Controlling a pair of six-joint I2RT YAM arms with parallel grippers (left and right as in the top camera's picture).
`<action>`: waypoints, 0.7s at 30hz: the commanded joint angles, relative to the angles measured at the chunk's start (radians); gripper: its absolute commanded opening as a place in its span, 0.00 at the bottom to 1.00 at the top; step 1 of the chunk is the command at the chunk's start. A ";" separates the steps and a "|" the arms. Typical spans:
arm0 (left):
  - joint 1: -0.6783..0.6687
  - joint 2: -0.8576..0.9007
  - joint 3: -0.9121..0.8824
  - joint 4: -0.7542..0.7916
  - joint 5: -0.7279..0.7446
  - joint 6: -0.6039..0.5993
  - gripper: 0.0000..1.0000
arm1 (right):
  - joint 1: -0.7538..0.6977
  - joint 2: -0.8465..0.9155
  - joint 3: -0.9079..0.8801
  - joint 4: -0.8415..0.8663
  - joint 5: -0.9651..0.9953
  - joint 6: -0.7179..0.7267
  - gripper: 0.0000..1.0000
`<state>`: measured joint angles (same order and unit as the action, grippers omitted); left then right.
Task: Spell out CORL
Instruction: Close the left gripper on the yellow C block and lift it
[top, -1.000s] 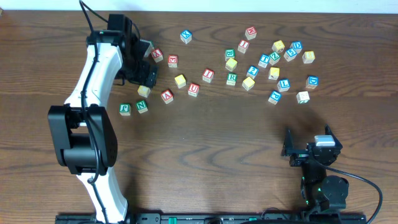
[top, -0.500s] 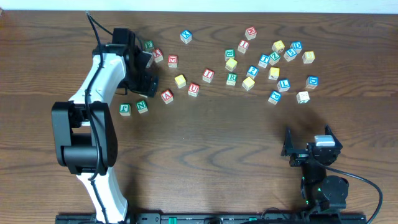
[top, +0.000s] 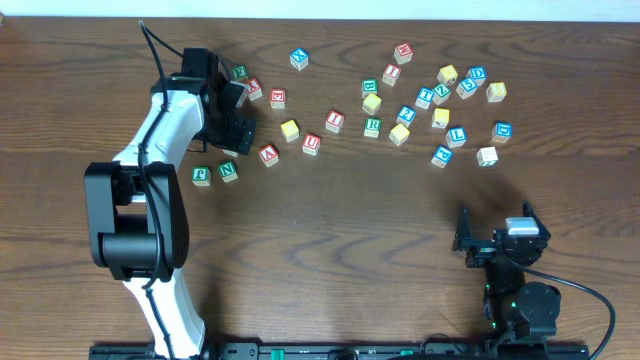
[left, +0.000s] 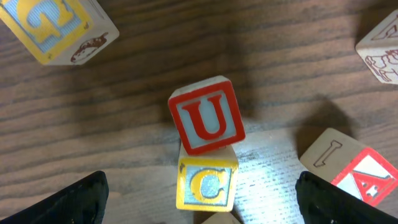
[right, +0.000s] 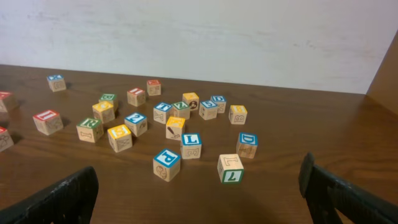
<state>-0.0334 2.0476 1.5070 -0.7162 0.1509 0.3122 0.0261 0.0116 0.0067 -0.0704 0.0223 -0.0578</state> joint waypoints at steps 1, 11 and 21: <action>0.005 0.001 -0.016 0.015 -0.006 0.009 0.95 | -0.006 -0.006 -0.001 -0.004 0.008 0.013 0.99; 0.005 0.072 -0.016 0.029 -0.006 0.009 0.94 | -0.006 -0.006 -0.001 -0.004 0.008 0.013 0.99; 0.005 0.077 -0.016 0.035 -0.006 0.009 0.89 | -0.006 -0.006 -0.001 -0.004 0.008 0.013 0.99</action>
<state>-0.0334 2.1208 1.4990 -0.6811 0.1509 0.3122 0.0261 0.0116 0.0067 -0.0704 0.0223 -0.0578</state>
